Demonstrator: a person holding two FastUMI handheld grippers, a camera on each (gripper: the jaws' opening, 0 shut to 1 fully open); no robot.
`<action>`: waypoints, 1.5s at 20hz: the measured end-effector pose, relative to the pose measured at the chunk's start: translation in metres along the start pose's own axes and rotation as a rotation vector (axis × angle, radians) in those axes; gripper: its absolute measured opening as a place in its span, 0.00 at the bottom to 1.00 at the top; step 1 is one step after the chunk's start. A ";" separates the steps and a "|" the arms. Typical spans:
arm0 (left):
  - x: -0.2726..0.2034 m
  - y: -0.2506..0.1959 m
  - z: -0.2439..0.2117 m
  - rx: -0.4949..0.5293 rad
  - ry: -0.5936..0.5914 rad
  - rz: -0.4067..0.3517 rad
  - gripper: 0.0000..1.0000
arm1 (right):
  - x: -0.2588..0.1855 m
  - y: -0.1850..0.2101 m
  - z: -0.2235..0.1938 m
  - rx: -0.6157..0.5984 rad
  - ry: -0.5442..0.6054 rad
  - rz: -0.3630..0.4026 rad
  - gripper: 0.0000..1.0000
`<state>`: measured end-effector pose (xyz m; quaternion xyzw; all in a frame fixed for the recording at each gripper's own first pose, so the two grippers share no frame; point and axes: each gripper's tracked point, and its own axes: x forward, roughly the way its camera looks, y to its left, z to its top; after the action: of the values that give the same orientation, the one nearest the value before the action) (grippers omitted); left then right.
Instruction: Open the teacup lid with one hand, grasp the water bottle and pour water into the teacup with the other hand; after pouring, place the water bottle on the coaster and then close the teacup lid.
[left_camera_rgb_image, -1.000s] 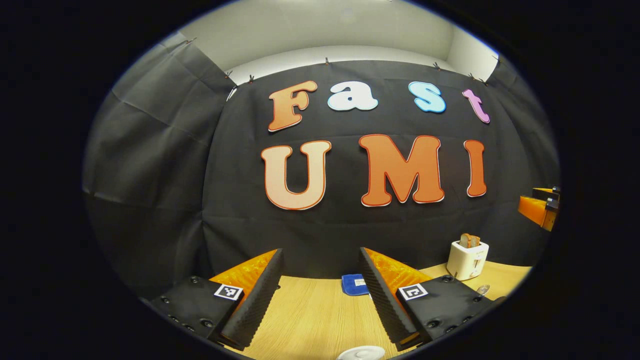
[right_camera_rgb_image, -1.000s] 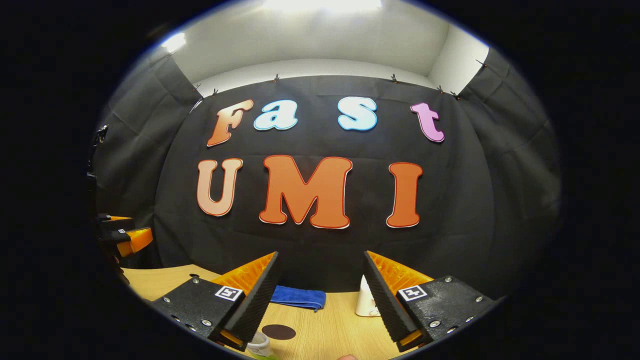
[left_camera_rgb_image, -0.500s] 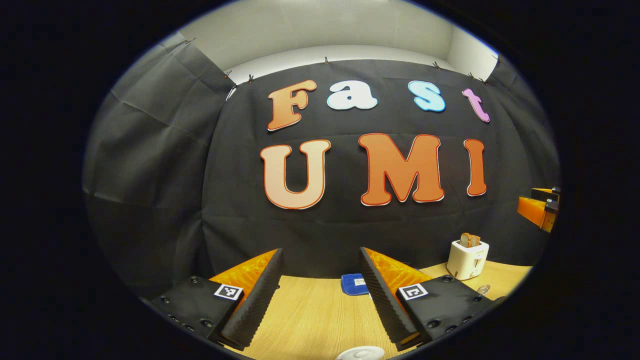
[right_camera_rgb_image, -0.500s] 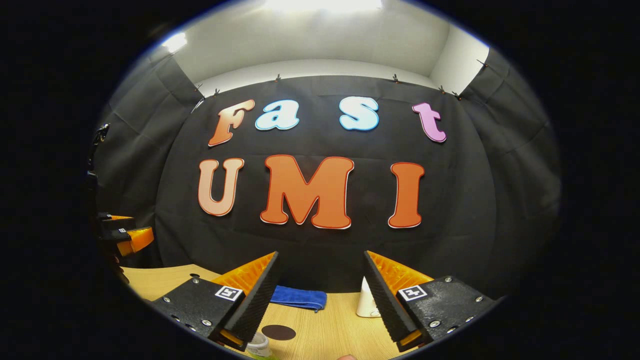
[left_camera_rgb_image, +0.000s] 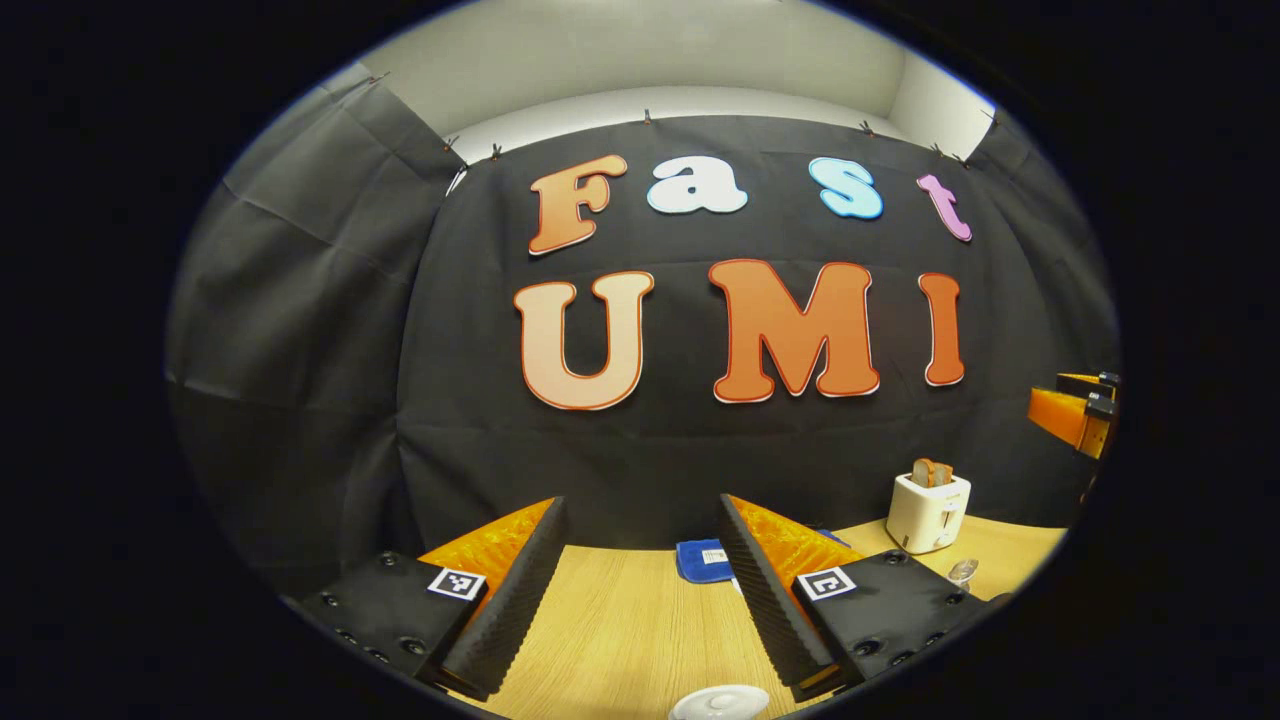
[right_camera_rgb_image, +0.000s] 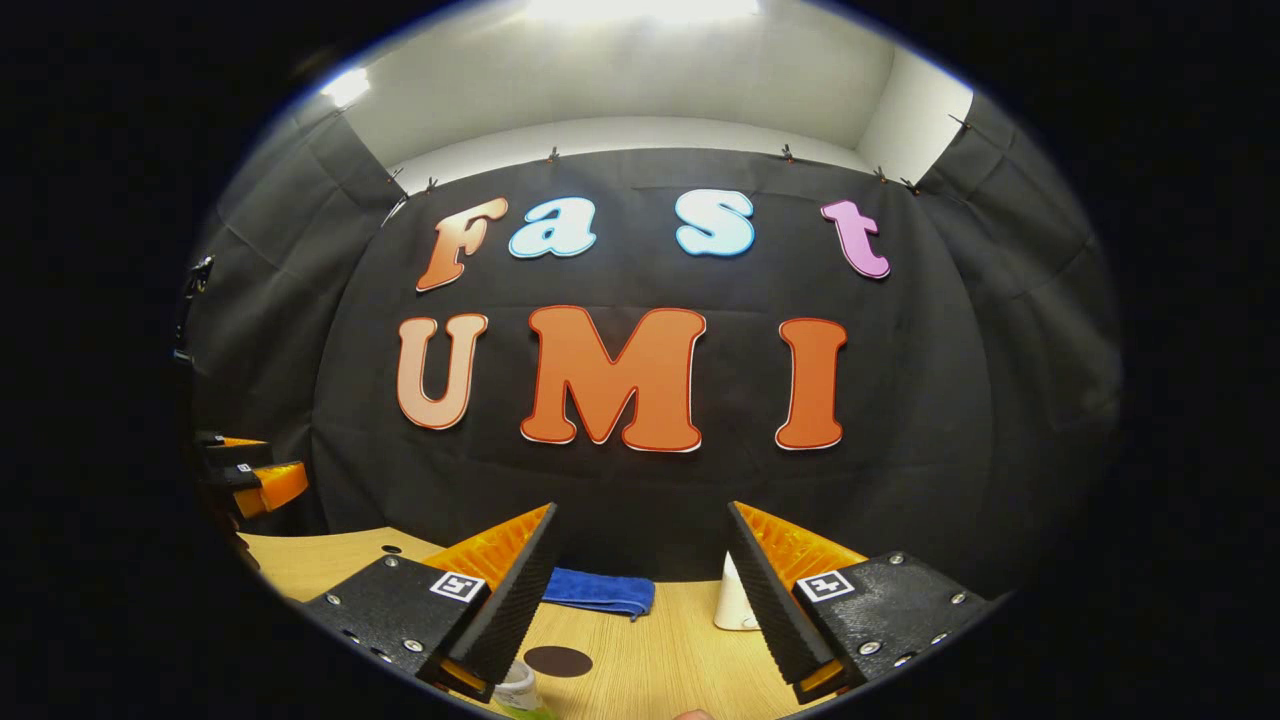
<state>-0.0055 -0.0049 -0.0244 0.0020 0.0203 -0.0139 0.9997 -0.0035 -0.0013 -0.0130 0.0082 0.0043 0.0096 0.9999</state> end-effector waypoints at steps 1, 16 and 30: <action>-0.001 -0.003 -0.006 0.002 0.013 -0.010 0.96 | -0.002 0.000 -0.001 0.004 -0.001 0.005 0.97; -0.020 -0.041 -0.110 0.069 0.213 -0.158 0.98 | -0.037 0.032 -0.071 0.053 0.154 0.184 0.97; -0.049 -0.068 -0.214 0.079 0.450 -0.277 0.88 | -0.068 0.058 -0.144 0.021 0.309 0.320 0.98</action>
<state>-0.0647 -0.0708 -0.2365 0.0412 0.2415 -0.1503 0.9578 -0.0738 0.0577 -0.1551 0.0177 0.1564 0.1691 0.9729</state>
